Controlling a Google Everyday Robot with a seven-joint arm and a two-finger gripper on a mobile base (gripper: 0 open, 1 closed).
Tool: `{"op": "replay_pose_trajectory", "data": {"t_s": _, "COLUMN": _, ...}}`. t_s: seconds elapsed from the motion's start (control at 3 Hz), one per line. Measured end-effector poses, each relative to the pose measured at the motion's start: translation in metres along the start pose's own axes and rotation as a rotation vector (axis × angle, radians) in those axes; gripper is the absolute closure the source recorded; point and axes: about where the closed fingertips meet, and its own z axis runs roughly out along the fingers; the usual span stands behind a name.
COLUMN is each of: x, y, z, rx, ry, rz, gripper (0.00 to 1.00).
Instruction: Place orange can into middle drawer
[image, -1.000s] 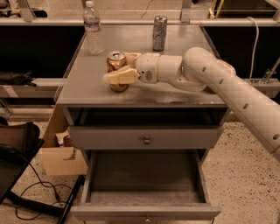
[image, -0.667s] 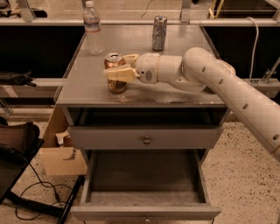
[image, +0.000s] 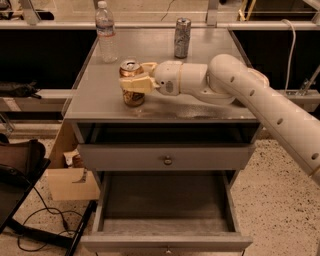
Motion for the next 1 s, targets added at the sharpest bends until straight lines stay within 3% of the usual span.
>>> {"op": "replay_pose_trajectory", "data": {"t_s": 0.33, "x": -0.018, "y": 0.002, "z": -0.016, "rx": 0.03, "ry": 0.025, "rz": -0.033, "gripper": 1.0}}
{"op": "replay_pose_trajectory", "data": {"t_s": 0.67, "x": -0.043, "y": 0.026, "z": -0.05, "rx": 0.09, "ry": 0.084, "rz": -0.082, "gripper": 1.0}}
{"op": "replay_pose_trajectory", "data": {"t_s": 1.0, "x": -0.052, "y": 0.081, "z": -0.093, "rx": 0.201, "ry": 0.115, "rz": -0.083, "gripper": 1.0}}
